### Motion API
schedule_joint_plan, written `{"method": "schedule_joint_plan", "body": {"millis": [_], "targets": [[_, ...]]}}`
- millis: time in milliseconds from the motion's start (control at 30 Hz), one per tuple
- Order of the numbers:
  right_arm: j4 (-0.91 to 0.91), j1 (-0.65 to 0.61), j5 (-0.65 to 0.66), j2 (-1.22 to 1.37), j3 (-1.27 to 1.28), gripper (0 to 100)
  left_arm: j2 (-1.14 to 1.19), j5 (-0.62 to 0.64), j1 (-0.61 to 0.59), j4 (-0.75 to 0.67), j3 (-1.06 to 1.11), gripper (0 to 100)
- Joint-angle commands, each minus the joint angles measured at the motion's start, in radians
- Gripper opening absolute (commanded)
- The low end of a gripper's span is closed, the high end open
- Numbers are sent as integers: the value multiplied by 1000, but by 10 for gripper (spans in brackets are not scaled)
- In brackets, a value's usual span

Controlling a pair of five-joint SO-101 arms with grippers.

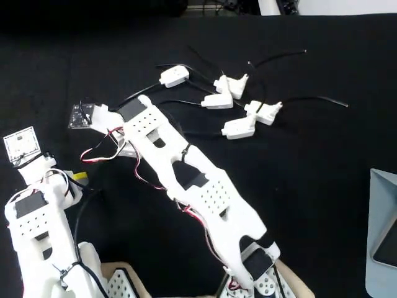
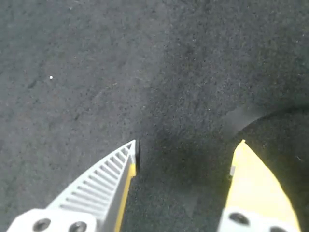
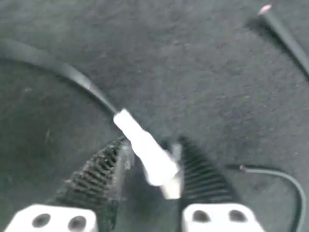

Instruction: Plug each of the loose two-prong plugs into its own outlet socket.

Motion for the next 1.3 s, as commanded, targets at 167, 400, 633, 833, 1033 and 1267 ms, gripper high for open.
{"method": "schedule_joint_plan", "body": {"millis": [167, 400, 633, 833, 1033, 1267], "targets": [[238, 6, -167, -15, -209, 11, -17, 3, -1, -18, -41, 310], [376, 41, -351, -15, -334, 11, -17, 3, -1, -20, -41, 310], [379, 143, -457, -33, -292, 11, -17, 5, -2, -52, -25, 310], [379, 176, -523, -239, -38, 11, -17, 5, -1, -52, -25, 310], [295, 175, -531, -526, 443, 11, -17, 5, -1, -52, -25, 310], [-114, 181, -486, -769, 1026, 11, -17, 2, -1, -51, -24, 310]]}}
